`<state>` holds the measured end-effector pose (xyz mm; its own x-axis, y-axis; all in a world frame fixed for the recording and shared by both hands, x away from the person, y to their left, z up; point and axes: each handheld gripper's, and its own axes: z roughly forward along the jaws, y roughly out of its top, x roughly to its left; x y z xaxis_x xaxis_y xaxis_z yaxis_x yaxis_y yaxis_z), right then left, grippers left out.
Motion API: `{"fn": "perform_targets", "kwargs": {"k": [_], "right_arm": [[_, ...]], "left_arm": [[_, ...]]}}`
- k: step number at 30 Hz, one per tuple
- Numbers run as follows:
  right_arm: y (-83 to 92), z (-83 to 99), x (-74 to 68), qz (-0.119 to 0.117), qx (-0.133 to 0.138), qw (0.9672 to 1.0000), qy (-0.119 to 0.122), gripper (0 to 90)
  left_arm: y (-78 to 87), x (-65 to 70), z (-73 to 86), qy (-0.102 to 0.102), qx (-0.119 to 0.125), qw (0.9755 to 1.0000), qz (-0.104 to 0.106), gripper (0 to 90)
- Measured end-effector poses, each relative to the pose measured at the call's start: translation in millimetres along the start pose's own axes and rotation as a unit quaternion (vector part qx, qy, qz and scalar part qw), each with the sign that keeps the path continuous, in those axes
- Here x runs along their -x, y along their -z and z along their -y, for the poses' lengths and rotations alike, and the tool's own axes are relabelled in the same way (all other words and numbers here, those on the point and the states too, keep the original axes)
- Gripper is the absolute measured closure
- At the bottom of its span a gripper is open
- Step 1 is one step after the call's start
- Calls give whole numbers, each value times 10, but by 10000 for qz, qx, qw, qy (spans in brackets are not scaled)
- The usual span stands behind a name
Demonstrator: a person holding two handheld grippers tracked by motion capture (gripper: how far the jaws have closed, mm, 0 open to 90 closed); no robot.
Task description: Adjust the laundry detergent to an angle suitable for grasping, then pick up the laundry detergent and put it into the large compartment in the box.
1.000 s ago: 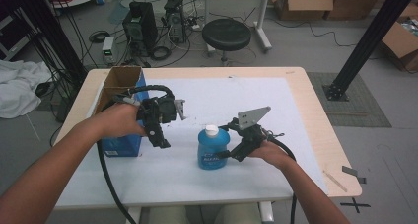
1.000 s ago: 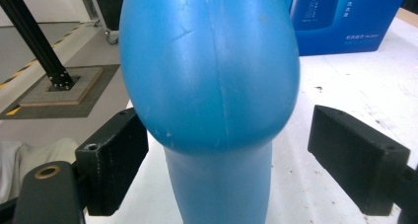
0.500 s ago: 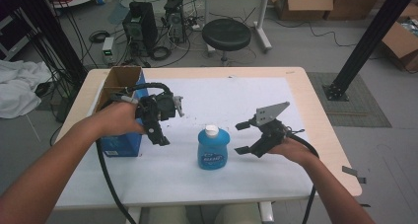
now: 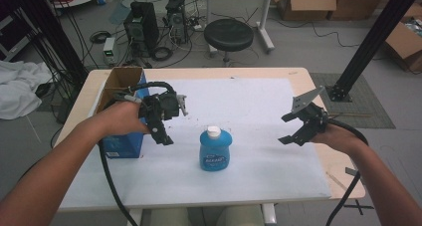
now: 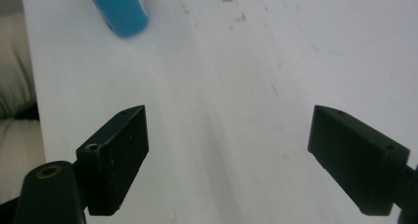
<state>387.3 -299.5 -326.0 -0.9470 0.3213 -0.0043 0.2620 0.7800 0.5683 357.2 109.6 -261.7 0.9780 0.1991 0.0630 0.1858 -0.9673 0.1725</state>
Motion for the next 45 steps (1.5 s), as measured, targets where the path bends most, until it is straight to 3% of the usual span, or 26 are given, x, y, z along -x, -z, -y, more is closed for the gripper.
{"fn": "perform_targets", "kwargs": {"k": [5,14,20,28,45], "right_arm": [[145,108,73,169,-391,9990,-149,159],[322,222,197,505,-966,9937,-271,158],[328,213,208,545,-946,9936,-277,158],[329,156,184,555,-923,9940,-165,159],[326,100,114,590,-926,9939,-107,161]], "left_arm": [[9,-6,-20,24,5,10000,-5,206],[42,-37,-31,86,16,10000,-23,207],[51,-51,-20,177,66,9998,-44,207],[91,-30,-18,120,7,9999,-85,207],[155,36,1,198,92,9997,-138,206]]}}
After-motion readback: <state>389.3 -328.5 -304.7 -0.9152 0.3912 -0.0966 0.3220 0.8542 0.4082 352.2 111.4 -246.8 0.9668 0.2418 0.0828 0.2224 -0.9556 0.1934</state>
